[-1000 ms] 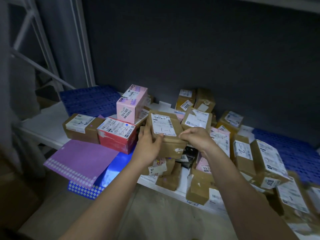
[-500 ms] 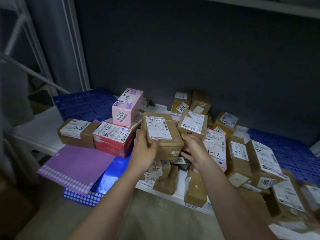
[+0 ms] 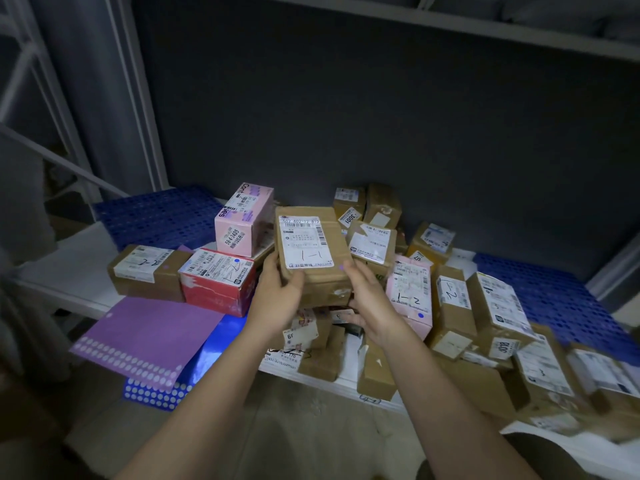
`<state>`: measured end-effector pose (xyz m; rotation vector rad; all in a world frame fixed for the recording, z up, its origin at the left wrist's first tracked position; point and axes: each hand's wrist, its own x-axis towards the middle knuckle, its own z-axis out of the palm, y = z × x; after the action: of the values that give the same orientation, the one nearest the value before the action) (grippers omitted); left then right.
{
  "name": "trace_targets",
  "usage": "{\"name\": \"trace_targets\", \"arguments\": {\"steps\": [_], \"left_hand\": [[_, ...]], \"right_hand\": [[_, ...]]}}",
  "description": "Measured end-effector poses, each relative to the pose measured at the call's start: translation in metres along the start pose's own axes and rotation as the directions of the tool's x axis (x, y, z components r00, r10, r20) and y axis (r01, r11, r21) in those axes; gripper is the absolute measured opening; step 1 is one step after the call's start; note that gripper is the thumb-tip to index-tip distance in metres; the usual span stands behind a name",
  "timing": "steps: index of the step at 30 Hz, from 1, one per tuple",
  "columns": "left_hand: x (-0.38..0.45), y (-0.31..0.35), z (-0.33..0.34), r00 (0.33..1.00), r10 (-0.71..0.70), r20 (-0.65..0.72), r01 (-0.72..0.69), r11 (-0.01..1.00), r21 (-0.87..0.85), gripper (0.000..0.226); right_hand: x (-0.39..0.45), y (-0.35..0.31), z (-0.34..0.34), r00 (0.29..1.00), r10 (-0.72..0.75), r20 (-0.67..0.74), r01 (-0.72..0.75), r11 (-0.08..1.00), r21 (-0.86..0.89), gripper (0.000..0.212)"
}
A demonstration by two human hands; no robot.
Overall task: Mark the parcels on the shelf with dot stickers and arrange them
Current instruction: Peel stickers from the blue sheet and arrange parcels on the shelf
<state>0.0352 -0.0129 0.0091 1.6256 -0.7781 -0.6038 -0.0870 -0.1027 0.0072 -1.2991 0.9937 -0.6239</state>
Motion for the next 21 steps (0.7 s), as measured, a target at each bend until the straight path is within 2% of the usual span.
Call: {"name": "trace_targets", "arguments": {"steps": [3, 7, 13, 16, 19, 21], "left_hand": [[-0.012, 0.007, 0.001, 0.999, 0.048, -0.002, -0.048, 0.998, -0.046, 0.042], [-0.032, 0.023, 0.011, 0.997, 0.077, 0.033, -0.075, 0.996, -0.053, 0.029], [-0.077, 0.055, 0.055, 0.969, 0.161, 0.185, -0.149, 0.986, -0.078, 0.036], [-0.097, 0.067, 0.087, 0.934, 0.177, 0.309, -0.167, 0.984, -0.060, 0.042], [-0.116, 0.076, 0.124, 0.894, 0.191, 0.405, -0.196, 0.980, -0.030, 0.047], [-0.127, 0.080, 0.147, 0.874, 0.198, 0.444, -0.214, 0.977, -0.015, 0.049]], "right_hand": [[-0.019, 0.001, -0.008, 1.000, -0.021, 0.019, 0.018, 0.993, 0.121, 0.041], [-0.053, -0.002, -0.028, 0.992, -0.094, -0.089, 0.111, 0.971, 0.212, 0.033], [-0.104, 0.000, -0.078, 0.922, -0.111, -0.372, 0.207, 0.951, 0.230, 0.046], [-0.131, 0.000, -0.111, 0.869, -0.119, -0.481, 0.267, 0.930, 0.252, 0.043], [-0.154, 0.005, -0.147, 0.853, -0.084, -0.516, 0.271, 0.916, 0.298, 0.038], [-0.164, 0.012, -0.167, 0.851, -0.082, -0.519, 0.276, 0.910, 0.309, 0.048]]}}
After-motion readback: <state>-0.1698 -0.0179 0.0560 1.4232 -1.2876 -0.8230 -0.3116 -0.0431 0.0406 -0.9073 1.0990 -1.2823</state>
